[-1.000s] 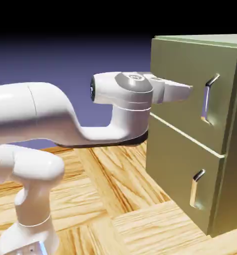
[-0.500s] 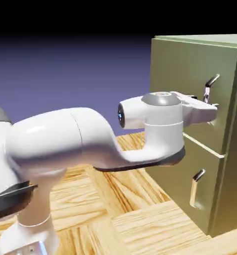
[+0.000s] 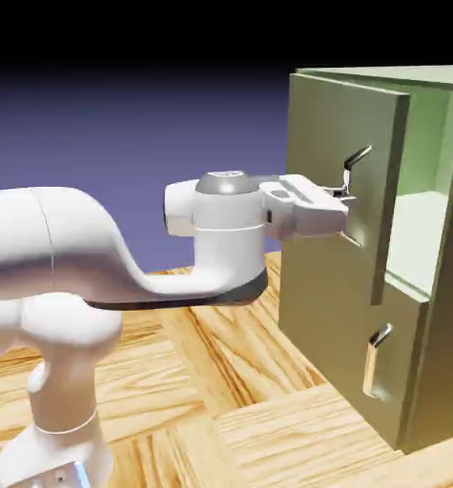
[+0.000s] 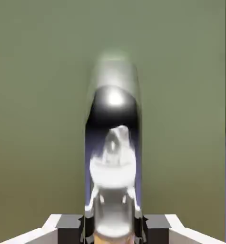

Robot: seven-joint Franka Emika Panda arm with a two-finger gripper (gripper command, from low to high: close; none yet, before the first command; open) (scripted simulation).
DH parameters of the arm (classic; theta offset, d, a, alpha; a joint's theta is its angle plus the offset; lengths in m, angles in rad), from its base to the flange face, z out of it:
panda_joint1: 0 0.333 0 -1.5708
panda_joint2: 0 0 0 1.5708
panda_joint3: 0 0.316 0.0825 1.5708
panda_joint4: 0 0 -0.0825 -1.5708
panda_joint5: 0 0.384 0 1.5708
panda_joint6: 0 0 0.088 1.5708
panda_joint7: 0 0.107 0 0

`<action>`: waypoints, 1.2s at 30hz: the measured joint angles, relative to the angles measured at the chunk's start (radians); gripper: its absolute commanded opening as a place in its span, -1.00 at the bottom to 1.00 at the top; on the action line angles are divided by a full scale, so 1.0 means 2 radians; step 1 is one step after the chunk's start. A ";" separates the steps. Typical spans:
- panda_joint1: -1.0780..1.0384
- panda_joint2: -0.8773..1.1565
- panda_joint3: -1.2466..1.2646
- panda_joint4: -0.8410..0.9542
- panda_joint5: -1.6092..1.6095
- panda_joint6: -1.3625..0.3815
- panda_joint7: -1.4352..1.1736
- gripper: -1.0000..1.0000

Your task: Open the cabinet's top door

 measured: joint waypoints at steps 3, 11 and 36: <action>-0.048 -0.022 0.054 -0.047 0.050 -0.033 -0.010 -1.00; -0.127 -0.095 0.199 -0.141 0.207 -0.114 -0.047 -1.00; -0.204 -0.201 0.611 -0.195 0.670 -0.232 -0.128 -1.00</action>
